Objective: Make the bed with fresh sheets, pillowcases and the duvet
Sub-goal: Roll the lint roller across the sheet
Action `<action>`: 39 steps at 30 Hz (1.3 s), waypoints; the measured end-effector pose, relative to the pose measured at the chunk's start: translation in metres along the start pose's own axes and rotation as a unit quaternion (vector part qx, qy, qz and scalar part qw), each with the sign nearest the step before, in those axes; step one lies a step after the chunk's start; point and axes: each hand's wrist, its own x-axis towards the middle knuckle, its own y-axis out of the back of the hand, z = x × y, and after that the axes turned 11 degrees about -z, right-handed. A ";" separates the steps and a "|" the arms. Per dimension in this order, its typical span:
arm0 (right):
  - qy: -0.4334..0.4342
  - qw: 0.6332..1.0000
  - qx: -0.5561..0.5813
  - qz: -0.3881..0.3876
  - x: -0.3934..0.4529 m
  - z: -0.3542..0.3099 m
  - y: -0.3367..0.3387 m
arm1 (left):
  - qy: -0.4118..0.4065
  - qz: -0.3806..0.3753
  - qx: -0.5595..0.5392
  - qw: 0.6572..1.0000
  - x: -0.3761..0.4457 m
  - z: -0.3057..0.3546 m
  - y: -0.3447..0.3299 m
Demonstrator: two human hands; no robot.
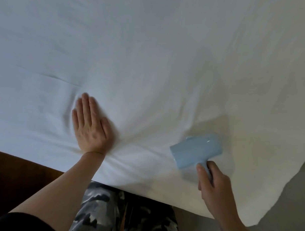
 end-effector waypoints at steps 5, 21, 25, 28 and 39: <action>0.001 0.999 0.032 0.023 0.018 -0.022 -0.002 | -0.003 -0.001 0.005 1.000 0.000 -0.001 0.000; 0.086 0.993 -0.004 0.076 0.173 -0.212 0.007 | -0.008 0.004 0.010 1.000 0.000 -0.004 -0.004; 0.020 0.999 -0.008 0.048 0.095 -0.116 -0.025 | -0.004 -0.008 0.010 1.000 0.000 -0.004 0.000; -0.029 1.000 0.003 -0.012 0.048 -0.060 -0.037 | -0.006 -0.014 0.010 1.000 -0.001 -0.003 0.002; 0.018 0.998 -0.052 -0.031 -0.024 0.004 -0.039 | -0.010 0.000 0.009 1.000 -0.002 -0.004 0.000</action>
